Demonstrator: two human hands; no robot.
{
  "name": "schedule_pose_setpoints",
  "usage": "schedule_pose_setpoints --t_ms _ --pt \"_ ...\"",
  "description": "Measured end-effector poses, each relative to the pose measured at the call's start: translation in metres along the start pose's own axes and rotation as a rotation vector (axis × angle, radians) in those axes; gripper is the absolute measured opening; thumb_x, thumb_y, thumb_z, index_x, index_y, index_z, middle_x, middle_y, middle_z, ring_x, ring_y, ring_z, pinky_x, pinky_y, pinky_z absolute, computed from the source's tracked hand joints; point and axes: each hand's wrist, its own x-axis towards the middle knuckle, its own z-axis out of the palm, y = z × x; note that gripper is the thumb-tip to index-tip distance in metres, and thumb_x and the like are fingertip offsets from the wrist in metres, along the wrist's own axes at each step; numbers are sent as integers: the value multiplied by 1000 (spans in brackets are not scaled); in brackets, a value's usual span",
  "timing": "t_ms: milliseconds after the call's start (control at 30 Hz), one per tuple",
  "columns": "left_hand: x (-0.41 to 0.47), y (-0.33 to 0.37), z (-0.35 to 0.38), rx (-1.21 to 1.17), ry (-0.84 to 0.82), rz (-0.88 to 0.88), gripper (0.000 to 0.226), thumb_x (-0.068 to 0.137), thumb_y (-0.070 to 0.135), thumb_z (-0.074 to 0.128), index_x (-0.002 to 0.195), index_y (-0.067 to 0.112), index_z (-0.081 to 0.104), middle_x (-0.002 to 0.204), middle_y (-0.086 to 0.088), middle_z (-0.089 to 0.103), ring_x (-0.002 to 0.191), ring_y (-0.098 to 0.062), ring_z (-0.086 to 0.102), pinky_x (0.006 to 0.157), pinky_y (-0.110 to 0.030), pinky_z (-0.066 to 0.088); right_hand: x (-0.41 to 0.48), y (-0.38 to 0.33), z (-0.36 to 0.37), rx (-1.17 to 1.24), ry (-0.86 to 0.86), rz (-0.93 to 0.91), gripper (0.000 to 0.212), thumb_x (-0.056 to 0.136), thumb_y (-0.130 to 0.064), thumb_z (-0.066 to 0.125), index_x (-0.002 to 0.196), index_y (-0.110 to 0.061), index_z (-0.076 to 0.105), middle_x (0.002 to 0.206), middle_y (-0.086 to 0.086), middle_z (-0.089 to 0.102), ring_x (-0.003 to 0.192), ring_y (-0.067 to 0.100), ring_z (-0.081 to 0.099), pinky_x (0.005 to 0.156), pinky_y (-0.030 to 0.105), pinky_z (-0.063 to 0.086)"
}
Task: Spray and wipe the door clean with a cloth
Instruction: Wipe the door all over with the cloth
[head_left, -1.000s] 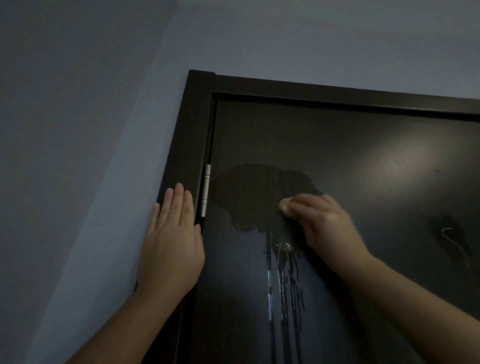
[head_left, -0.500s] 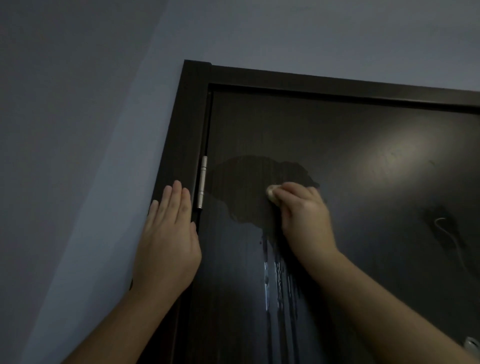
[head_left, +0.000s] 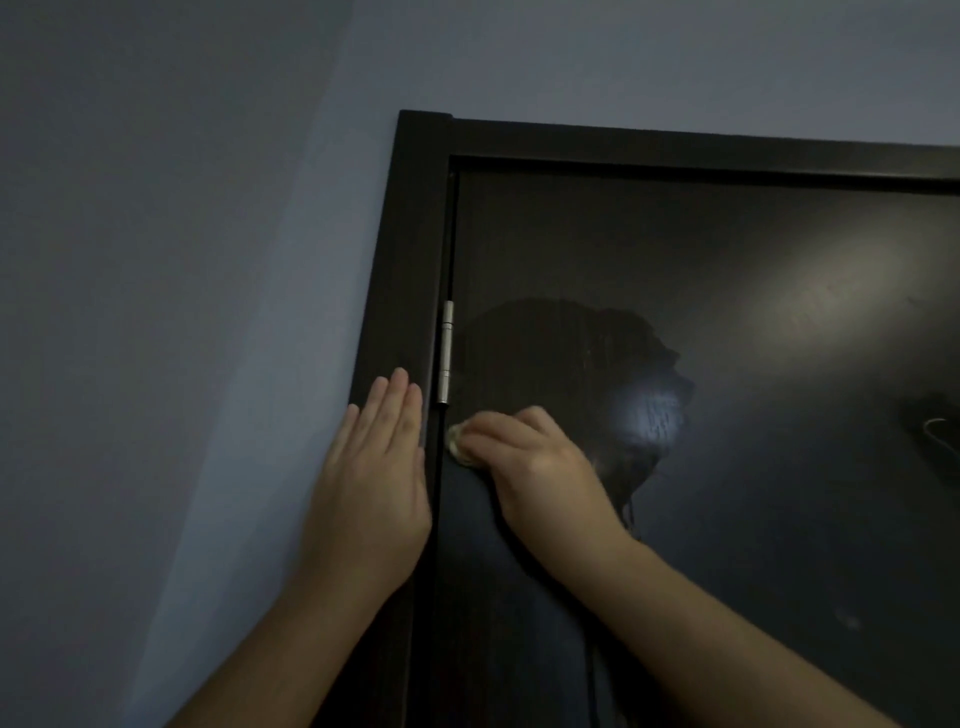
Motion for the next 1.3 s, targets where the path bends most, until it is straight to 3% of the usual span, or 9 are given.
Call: schedule_pose_setpoints --t_ms 167,333,467,633,800,967,1133,1233,1300 --pt "-1 0 -1 -10 -8 -9 56 96 24 17 149 8 24 157 -4 19 146 -17 15 119 -31 7 29 12 0 -25 181 250 22 88 -9 64 104 -21 72 109 -8 66 81 8 36 67 27 49" --pt "-2 0 -2 -12 -24 -13 55 96 21 21 149 9 20 158 -5 16 147 -16 11 119 -33 8 -17 -8 -5 9 -4 -28 20 90 -12 60 104 -22 69 114 -10 64 83 15 48 71 27 48" --pt "-6 3 -4 -29 -23 -41 54 97 21 20 149 11 15 158 -2 13 147 -14 8 119 -33 8 11 13 -6 -24 219 268 19 89 -9 62 102 -18 72 108 -7 67 80 14 44 65 32 50" --pt "-15 6 -7 -8 -88 -63 57 95 33 10 149 16 0 159 -1 -2 147 -12 -5 119 -33 0 -41 -8 -14 1 -3 -20 24 87 -9 61 107 -19 70 116 -8 65 83 17 51 71 27 48" --pt "-25 10 -9 72 -126 -76 66 92 39 12 150 10 0 160 -7 -3 147 -18 -4 120 -38 4 -38 31 -37 -85 266 339 25 91 -17 50 101 -14 73 108 -3 69 78 22 51 71 28 46" --pt "-32 10 -11 89 -151 -96 70 89 39 15 151 10 -1 160 -7 -5 147 -18 -6 120 -38 3 -84 10 -41 -69 26 74 26 88 -6 62 110 -18 71 119 -7 65 84 20 53 76 26 48" --pt "-38 17 -13 89 -151 -127 70 89 36 24 151 9 3 159 -10 -3 147 -22 -5 118 -39 3 -59 51 -64 -145 233 446 24 86 -1 60 103 -12 73 110 1 70 81 27 54 72 24 35" --pt "-40 19 -14 68 -154 -144 71 90 36 28 151 9 5 159 -10 -4 147 -22 -6 118 -39 3 -74 19 -45 -76 90 256 27 85 1 62 105 -15 71 114 -1 67 85 23 54 74 25 41" --pt "-42 19 -13 64 -156 -153 71 90 36 27 152 9 5 160 -9 -4 147 -22 -6 118 -39 3 -105 9 -51 -46 -17 80 23 91 -12 57 110 -16 71 118 -3 65 86 19 53 75 26 47"
